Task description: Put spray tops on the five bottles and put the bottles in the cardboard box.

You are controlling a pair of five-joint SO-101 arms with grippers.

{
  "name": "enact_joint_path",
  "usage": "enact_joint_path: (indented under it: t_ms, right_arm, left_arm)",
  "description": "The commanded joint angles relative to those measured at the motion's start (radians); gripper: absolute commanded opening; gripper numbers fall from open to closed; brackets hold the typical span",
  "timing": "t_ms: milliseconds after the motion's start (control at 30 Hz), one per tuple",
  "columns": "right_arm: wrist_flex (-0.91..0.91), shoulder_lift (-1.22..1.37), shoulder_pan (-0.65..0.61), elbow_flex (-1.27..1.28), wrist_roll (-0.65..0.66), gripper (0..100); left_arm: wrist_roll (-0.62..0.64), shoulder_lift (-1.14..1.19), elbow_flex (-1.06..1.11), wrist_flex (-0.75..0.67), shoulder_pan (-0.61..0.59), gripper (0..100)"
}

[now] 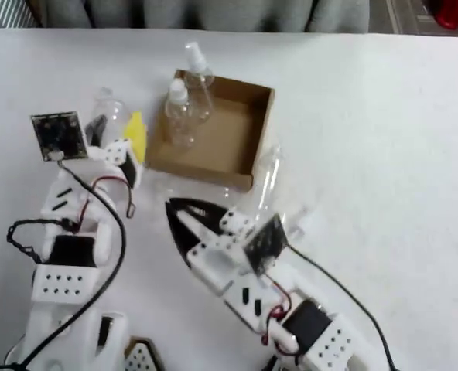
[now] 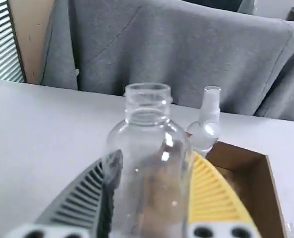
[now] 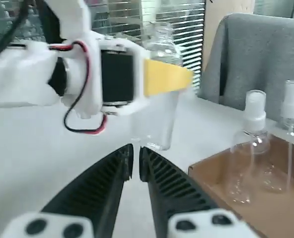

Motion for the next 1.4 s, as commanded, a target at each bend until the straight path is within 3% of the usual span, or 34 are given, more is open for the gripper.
enact_joint_path:
  t_ms: [0, 200, 367, 733, 1000, 1367]
  right_arm:
    - [0.002, -0.053, -0.021, 0.014, -0.009, 1.5]
    - [-0.001, -0.053, -0.024, 0.018, -0.014, 1.5]
    - [-0.062, -0.051, -0.096, 0.064, -0.008, 1.5]
    - [-0.076, -0.051, -0.099, 0.075, -0.008, 1.5]
    - [-0.071, -0.053, -0.025, 0.077, -0.009, 1.5]
    - [-0.068, -0.053, 0.018, 0.078, -0.009, 1.5]
  left_arm:
    - [-0.012, -0.039, -0.011, -0.028, 0.047, 3]
    - [-0.015, -0.048, -0.011, -0.028, 0.104, 3]
    - [-0.018, -0.128, 0.006, 0.012, 0.157, 3]
    - [-0.021, -0.387, 0.006, 0.284, 0.274, 3]
    - [-0.021, -0.476, 0.029, 0.322, 0.266, 3]
    - [-0.021, -0.642, 0.023, 0.499, 0.275, 3]
